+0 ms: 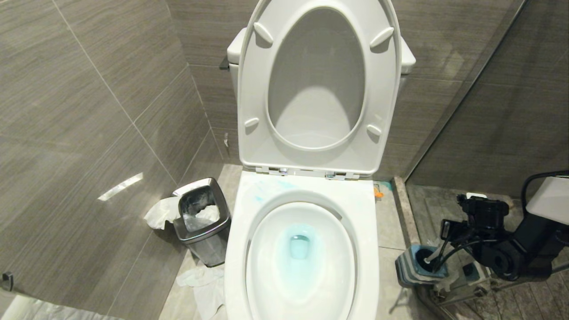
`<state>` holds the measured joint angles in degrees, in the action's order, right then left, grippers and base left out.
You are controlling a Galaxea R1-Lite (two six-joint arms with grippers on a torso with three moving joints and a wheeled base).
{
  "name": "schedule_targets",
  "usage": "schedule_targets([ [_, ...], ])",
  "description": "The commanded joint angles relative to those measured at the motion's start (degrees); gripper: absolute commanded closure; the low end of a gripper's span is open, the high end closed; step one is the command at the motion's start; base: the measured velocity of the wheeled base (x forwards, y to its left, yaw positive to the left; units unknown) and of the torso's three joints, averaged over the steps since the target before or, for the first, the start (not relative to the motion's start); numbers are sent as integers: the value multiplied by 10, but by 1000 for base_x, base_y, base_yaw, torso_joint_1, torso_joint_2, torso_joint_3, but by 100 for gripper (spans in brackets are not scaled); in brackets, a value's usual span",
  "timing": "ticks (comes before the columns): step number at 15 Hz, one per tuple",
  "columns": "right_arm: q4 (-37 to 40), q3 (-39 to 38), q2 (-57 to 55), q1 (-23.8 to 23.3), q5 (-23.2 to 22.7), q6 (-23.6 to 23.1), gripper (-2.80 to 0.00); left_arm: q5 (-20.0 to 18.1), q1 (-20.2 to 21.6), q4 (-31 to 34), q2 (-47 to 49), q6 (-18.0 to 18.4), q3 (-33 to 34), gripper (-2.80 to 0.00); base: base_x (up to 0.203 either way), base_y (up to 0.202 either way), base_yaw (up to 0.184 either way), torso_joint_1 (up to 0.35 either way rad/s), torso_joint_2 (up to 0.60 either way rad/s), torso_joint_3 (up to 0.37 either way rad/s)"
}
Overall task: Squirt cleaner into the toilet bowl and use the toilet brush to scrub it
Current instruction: Put the toilet brush back, then flush the toilet
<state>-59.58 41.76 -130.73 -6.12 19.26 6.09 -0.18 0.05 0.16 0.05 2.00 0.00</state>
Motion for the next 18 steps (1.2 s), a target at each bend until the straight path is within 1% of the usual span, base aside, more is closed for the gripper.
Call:
schedule_targets([
  [1, -14, -20, 15, 0, 0, -5, -280, 0, 0, 0, 0, 0, 0, 0, 0, 0, 0, 0, 0, 0],
  [4, -16, -87, 60, 0, -4, -19, -280, 0, 0, 0, 0, 0, 0, 0, 0, 0, 0, 0, 0, 0],
  [8, -17, -189, 157, 3, -6, -22, -280, 0, 0, 0, 0, 0, 0, 0, 0, 0, 0, 0, 0, 0],
  [11, -17, -243, 243, 12, -23, -28, -280, 0, 0, 0, 0, 0, 0, 0, 0, 0, 0, 0, 0, 0],
  [12, -17, -256, 276, 15, -34, -42, -280, 0, 0, 0, 0, 0, 0, 0, 0, 0, 0, 0, 0, 0],
  [15, -17, -275, 368, 20, -95, -106, -280, 0, 0, 0, 0, 0, 0, 0, 0, 0, 0, 0, 0, 0],
  [16, -17, -276, 393, 21, -111, -121, -280, 0, 0, 0, 0, 0, 0, 0, 0, 0, 0, 0, 0, 0],
  [18, -16, -277, 424, 21, -123, -134, -280, 0, 0, 0, 0, 0, 0, 0, 0, 0, 0, 0, 0, 0],
])
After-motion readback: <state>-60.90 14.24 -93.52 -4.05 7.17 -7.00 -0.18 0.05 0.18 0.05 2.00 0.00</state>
